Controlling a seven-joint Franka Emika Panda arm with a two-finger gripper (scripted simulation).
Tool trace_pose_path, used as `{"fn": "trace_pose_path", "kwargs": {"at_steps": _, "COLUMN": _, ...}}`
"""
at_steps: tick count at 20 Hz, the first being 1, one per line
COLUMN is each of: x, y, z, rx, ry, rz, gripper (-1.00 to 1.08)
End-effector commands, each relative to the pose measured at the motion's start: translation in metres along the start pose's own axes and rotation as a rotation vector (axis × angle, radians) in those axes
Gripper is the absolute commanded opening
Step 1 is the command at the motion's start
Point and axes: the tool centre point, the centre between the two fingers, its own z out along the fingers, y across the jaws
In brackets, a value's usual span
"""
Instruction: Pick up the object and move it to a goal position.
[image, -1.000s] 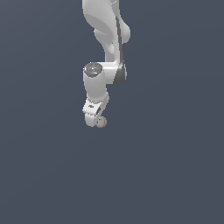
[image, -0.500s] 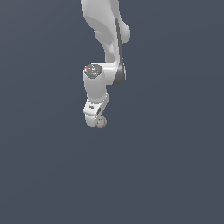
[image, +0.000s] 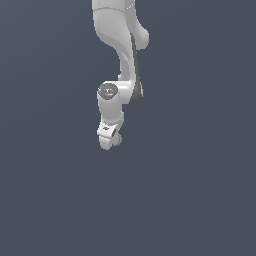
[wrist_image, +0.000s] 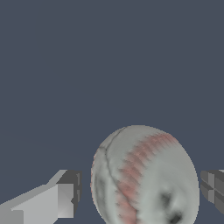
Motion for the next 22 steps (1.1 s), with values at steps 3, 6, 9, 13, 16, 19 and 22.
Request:
{"fn": "trace_pose_path", "kwargs": {"at_steps": 3, "x": 0.000, "y": 0.001, "z": 0.006, "rx": -0.001, "ry": 0.000, "rz": 0.000, "gripper": 1.00}}
{"fn": "trace_pose_path", "kwargs": {"at_steps": 6, "x": 0.000, "y": 0.001, "z": 0.006, "rx": -0.001, "ry": 0.000, "rz": 0.000, "gripper": -1.00}}
{"fn": "trace_pose_path", "kwargs": {"at_steps": 9, "x": 0.000, "y": 0.001, "z": 0.006, "rx": -0.001, "ry": 0.000, "rz": 0.000, "gripper": -1.00}}
{"fn": "trace_pose_path", "kwargs": {"at_steps": 13, "x": 0.000, "y": 0.001, "z": 0.006, "rx": -0.001, "ry": 0.000, "rz": 0.000, "gripper": -1.00}}
{"fn": "trace_pose_path", "kwargs": {"at_steps": 16, "x": 0.002, "y": 0.001, "z": 0.004, "rx": -0.004, "ry": 0.000, "rz": 0.000, "gripper": -1.00}}
{"fn": "trace_pose_path", "kwargs": {"at_steps": 19, "x": 0.010, "y": 0.000, "z": -0.002, "rx": -0.004, "ry": 0.000, "rz": 0.000, "gripper": -1.00}}
{"fn": "trace_pose_path", "kwargs": {"at_steps": 22, "x": 0.026, "y": -0.003, "z": -0.014, "rx": -0.003, "ry": 0.000, "rz": -0.001, "gripper": -1.00}}
